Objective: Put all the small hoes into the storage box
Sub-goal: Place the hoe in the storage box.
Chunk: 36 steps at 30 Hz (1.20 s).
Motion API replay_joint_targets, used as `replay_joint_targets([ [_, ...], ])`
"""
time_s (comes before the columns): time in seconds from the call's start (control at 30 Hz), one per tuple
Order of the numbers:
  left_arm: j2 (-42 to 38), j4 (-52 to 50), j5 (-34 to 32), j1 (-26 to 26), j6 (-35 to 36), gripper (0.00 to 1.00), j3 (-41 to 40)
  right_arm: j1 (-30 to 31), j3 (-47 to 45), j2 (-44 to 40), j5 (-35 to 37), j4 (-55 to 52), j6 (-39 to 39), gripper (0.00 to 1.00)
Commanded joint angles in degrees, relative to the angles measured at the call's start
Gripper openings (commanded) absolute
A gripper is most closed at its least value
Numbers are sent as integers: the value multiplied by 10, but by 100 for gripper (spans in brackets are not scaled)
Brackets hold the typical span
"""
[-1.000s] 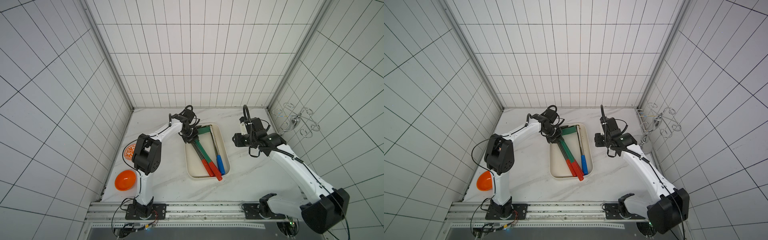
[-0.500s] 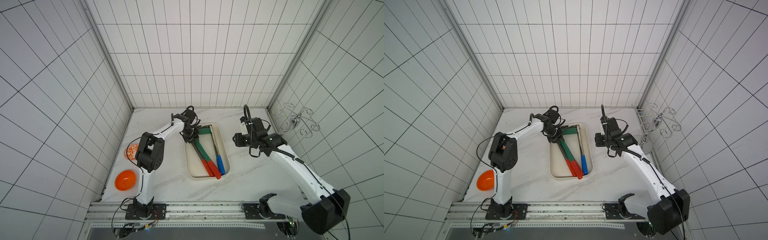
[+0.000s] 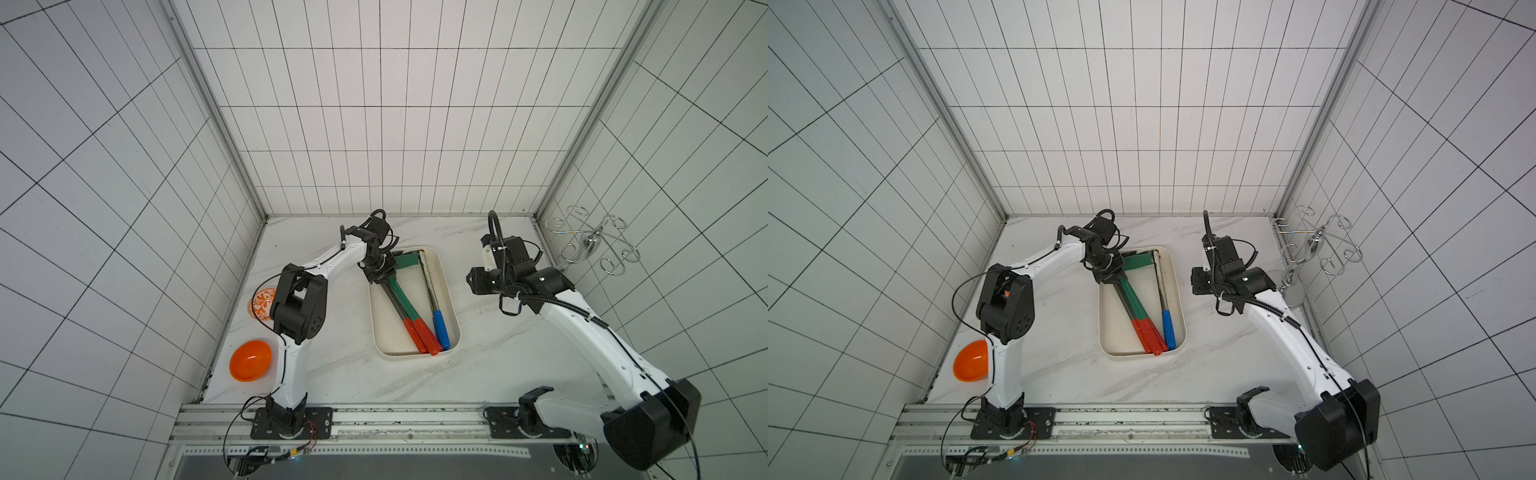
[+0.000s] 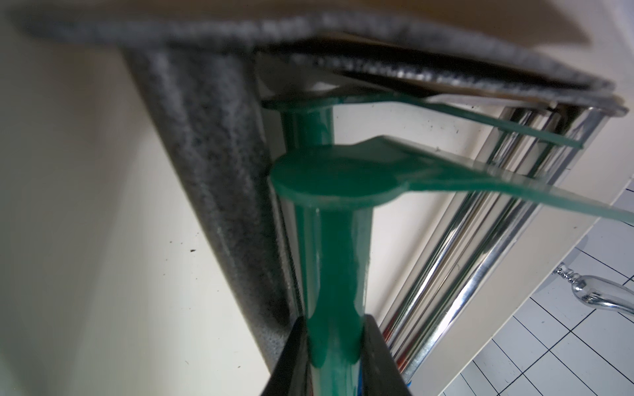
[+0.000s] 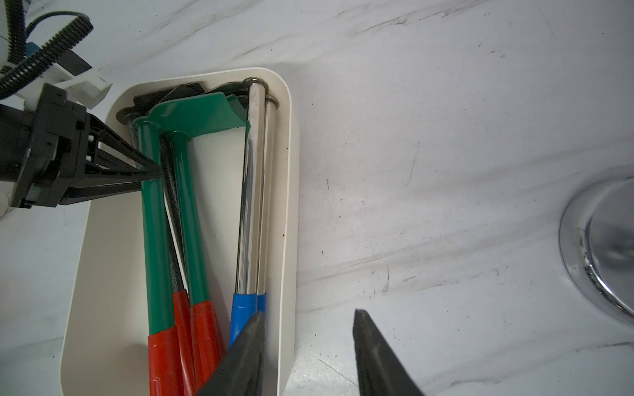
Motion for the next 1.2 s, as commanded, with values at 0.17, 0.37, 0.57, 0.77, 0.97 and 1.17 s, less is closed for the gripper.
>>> replay_joint_targets([
  [0.17, 22, 13, -15, 17, -10, 0, 14, -7, -30, -13, 5, -13, -5, 44],
  [0.37, 23, 19, -21, 18, -20, 0, 13, -8, -30, -12, 5, -13, -5, 44],
  [0.57, 18, 18, -39, 20, -20, 0, 13, -8, -30, -11, 5, -13, -6, 44],
  [0.77, 17, 18, -39, 21, -16, 0, 11, -8, -27, -5, 4, -12, -7, 44],
  [0.97, 15, 17, -32, 22, -14, 7, 8, -8, -22, -1, 1, -12, -7, 45],
  [1.17, 16, 18, -31, 22, -14, 18, 6, -8, -20, 0, -1, -13, -6, 45],
])
